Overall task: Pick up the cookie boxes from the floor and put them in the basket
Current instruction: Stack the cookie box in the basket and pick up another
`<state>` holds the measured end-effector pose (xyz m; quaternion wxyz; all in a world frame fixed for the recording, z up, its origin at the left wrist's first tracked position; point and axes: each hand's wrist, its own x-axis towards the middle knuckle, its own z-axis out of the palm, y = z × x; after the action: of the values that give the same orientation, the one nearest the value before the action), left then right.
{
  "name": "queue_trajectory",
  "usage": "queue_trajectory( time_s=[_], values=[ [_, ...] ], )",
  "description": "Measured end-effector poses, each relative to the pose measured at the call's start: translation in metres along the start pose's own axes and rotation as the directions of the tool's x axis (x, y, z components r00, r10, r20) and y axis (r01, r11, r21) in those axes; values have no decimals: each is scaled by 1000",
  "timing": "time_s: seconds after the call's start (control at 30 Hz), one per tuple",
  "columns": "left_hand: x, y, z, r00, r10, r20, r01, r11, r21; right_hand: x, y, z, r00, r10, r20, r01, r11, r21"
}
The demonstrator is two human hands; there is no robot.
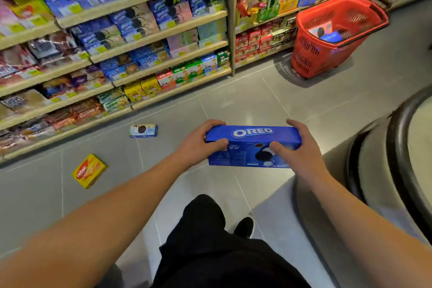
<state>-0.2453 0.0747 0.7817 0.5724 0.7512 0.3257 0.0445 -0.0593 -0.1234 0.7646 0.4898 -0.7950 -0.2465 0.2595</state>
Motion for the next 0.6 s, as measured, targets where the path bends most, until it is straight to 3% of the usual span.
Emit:
queue_trajectory(
  time_s=[0.27, 0.43, 0.6],
  values=[
    [174, 24, -13, 997, 20, -78, -18, 1000, 24, 159, -17, -10, 997, 16, -73, -18, 999, -27],
    [313, 58, -29, 1000, 24, 20, -24, 1000, -9, 274, -36, -32, 981, 97, -168, -103, 994, -28],
    [410, 98, -25, 990, 46, 136, -43, 999, -25, 337, -48, -58, 945, 178, -275, -170, 984, 51]
  ],
)
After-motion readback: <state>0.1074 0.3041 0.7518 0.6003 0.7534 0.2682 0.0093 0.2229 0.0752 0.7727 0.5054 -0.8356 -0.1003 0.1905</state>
